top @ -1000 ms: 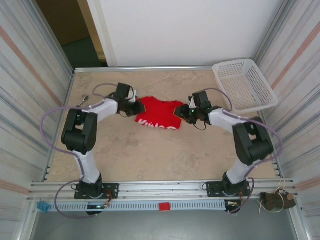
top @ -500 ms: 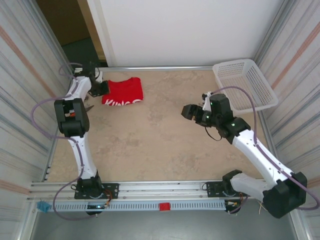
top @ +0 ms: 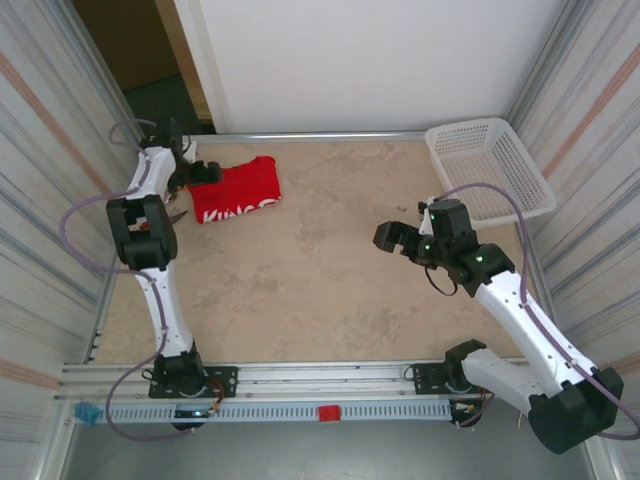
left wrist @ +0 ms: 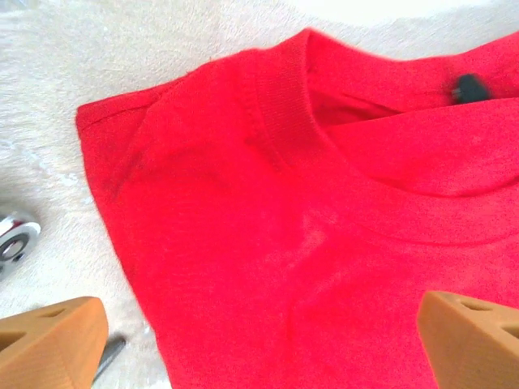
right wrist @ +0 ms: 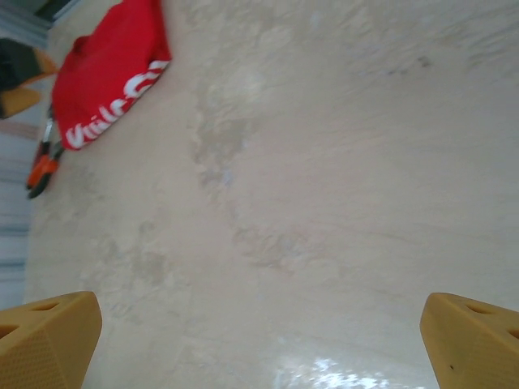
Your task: Fold the inside-out t-shirt
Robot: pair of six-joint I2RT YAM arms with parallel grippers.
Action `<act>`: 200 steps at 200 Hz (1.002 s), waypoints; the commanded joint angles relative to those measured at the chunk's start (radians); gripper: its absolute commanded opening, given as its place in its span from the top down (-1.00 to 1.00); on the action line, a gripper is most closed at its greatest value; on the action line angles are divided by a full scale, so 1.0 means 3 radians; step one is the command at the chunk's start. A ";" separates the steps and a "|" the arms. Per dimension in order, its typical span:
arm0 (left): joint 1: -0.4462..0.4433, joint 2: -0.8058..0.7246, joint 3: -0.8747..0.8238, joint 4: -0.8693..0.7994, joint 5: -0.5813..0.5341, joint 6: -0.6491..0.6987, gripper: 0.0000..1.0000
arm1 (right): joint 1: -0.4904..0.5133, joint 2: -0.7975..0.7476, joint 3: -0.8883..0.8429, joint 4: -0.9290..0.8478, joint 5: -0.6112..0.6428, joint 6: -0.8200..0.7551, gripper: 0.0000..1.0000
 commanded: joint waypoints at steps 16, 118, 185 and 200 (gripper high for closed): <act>-0.0264 -0.1457 -0.1025 0.0533 0.0373 -0.0346 -0.97 | -0.0290 -0.0038 0.0157 -0.0209 0.0747 -0.0414 -0.98; -0.0952 -0.3912 -0.4496 0.2789 -0.1579 -0.0025 -0.98 | -0.0873 0.0822 -0.0805 0.2307 0.2405 -0.1667 -0.98; -0.0411 -0.2884 -0.5190 0.4863 -0.0673 0.0124 -0.98 | -0.1025 0.1317 -0.1673 0.4196 0.1661 -0.1891 -0.98; -0.0256 -0.2644 -0.5149 0.5024 -0.0246 0.0135 -0.97 | -0.1120 0.1489 -0.1465 0.4013 0.1278 -0.2015 -0.98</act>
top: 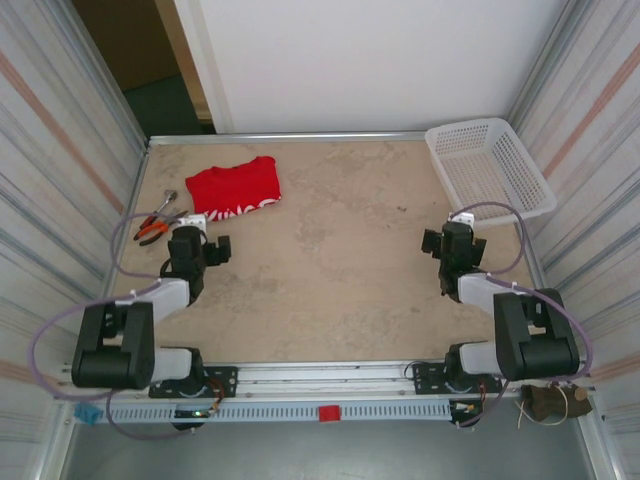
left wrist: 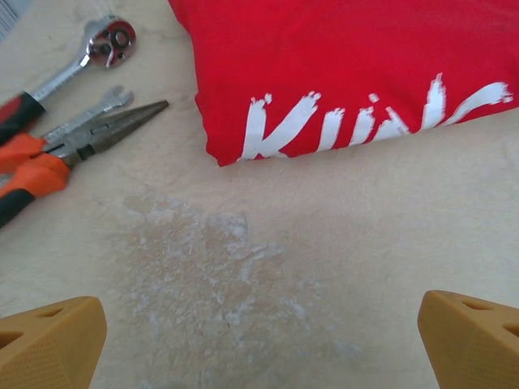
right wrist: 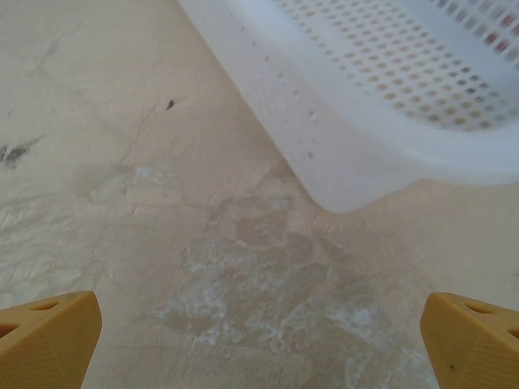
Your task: Fold the inside-out t-shirt
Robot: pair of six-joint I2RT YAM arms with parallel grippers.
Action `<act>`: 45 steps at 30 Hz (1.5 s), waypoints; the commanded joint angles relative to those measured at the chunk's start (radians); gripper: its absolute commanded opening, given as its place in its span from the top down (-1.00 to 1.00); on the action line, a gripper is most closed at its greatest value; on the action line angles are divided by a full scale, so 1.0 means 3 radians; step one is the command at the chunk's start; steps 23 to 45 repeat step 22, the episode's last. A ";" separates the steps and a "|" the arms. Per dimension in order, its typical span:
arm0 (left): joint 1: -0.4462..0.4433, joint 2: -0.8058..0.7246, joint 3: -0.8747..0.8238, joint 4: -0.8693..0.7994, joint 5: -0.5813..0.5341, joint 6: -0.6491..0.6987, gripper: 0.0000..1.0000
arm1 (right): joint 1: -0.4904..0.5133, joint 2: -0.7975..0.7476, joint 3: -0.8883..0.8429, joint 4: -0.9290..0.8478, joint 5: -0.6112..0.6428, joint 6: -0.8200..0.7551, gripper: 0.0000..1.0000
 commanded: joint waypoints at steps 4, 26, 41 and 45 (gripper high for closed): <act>0.0178 0.0567 0.0025 0.1197 0.0887 0.0222 -0.97 | -0.0345 0.0723 -0.0084 0.1607 -0.0682 -0.0048 -0.98; 0.0113 0.0609 0.0147 0.1025 0.0842 0.0289 -0.97 | -0.0360 0.0605 -0.0001 0.1220 -0.0813 -0.0049 -0.98; 0.0113 0.0609 0.0147 0.1025 0.0842 0.0289 -0.97 | -0.0360 0.0605 -0.0001 0.1220 -0.0813 -0.0049 -0.98; 0.0113 0.0609 0.0147 0.1025 0.0842 0.0289 -0.97 | -0.0360 0.0605 -0.0001 0.1220 -0.0813 -0.0049 -0.98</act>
